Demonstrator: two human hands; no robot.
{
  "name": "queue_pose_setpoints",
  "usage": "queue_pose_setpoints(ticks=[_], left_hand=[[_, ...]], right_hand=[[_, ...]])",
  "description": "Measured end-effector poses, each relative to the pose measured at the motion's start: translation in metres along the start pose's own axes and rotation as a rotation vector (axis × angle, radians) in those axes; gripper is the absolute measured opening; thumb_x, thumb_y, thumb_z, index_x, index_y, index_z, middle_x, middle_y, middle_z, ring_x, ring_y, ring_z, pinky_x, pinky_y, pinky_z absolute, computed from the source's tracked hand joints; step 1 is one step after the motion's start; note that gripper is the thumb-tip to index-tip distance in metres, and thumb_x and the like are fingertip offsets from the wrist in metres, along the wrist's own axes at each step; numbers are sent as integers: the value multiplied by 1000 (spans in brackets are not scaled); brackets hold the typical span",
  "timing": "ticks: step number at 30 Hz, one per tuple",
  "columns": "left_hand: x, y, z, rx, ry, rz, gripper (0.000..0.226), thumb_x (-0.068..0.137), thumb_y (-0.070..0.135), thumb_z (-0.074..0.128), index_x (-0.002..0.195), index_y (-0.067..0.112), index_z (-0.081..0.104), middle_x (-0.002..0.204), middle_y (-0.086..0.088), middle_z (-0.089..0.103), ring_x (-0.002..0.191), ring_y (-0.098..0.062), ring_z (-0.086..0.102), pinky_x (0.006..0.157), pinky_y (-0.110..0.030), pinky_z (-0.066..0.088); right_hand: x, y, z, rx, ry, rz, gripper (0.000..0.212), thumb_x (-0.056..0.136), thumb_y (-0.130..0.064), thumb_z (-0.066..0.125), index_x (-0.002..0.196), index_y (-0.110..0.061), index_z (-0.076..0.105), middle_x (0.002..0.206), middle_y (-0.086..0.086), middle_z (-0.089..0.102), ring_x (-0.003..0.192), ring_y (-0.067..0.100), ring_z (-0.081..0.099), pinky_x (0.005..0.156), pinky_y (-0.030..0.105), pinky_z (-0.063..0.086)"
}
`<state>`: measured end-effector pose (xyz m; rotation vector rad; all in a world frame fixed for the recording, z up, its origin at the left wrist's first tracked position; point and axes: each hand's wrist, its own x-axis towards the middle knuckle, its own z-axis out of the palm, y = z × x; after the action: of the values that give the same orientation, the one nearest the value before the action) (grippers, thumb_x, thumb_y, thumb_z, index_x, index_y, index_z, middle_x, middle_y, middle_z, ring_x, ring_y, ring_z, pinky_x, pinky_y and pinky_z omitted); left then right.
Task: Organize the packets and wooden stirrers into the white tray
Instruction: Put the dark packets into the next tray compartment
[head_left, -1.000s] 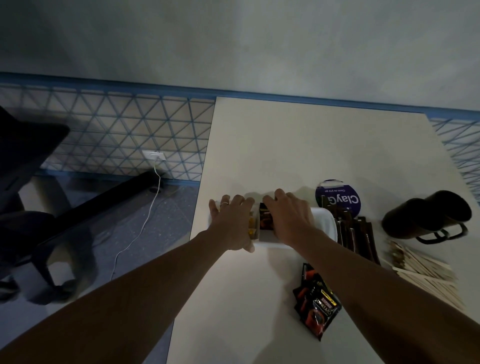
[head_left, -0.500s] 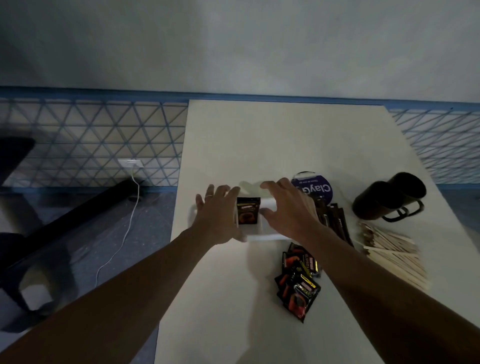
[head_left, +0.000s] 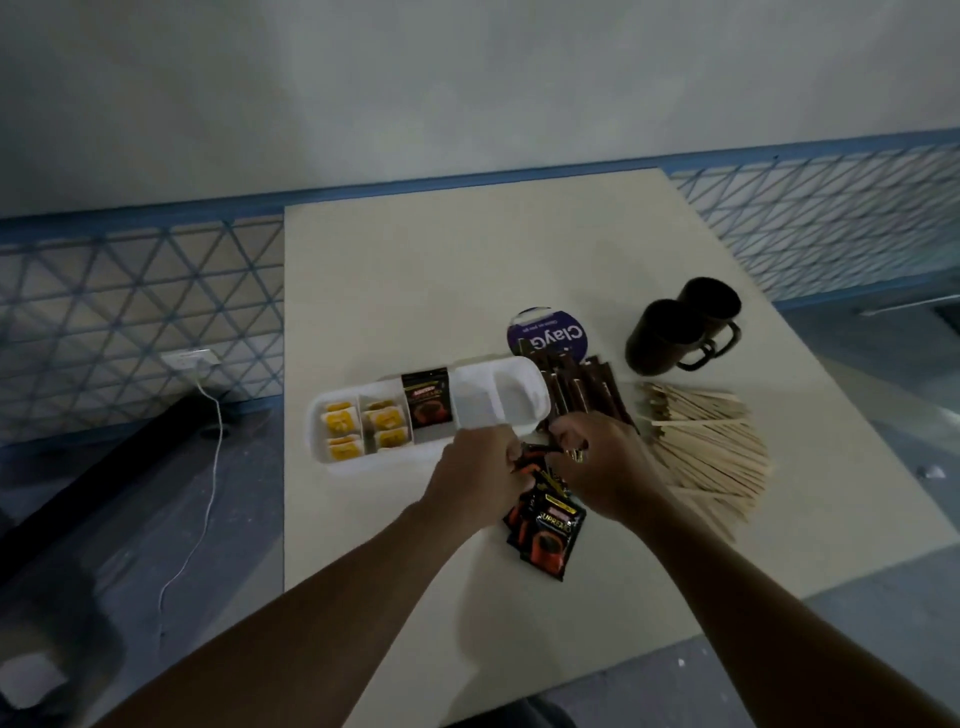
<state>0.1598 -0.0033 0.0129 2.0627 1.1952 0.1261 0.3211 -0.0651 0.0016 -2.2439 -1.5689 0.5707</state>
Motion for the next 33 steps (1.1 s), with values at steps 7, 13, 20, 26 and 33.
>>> queue_pose_setpoints(ticks=[7,13,20,26,33], left_hand=[[-16,-1,47,132,-117,-178,80,66,44,85,126,14,41,122,-7,50,112,-26,53,85,-35,47],[-23,0,72,146,-61,-213,87,67,35,87,134,13,37,128,-8,45,118,-26,48,93,-36,49],[-25,-8,83,82,-32,-181,74,72,26,84,133,15,44,124,-6,50,117,-24,50,95,-36,50],[-23,-14,85,38,-83,-118,51,79,20,78,123,15,54,122,-5,59,110,-21,56,92,-35,51],[-18,-11,68,-9,-167,-39,29,94,15,57,123,13,52,117,-7,59,102,-21,60,85,-30,51]], right_hand=[[-45,29,23,-5,-116,143,53,84,-38,74,131,-23,55,118,-1,62,93,9,55,67,16,40],[-59,32,43,85,-91,244,65,80,-37,78,137,-21,50,123,1,57,99,12,53,72,19,41],[-60,29,51,160,-108,261,46,84,-28,75,126,-19,57,114,2,53,89,12,53,63,13,39],[-56,27,50,212,-163,247,24,89,-25,69,112,-20,64,102,-3,63,82,7,57,60,14,39],[-41,10,32,328,-172,148,16,96,-14,59,110,-22,62,98,-9,65,87,7,60,59,8,36]])
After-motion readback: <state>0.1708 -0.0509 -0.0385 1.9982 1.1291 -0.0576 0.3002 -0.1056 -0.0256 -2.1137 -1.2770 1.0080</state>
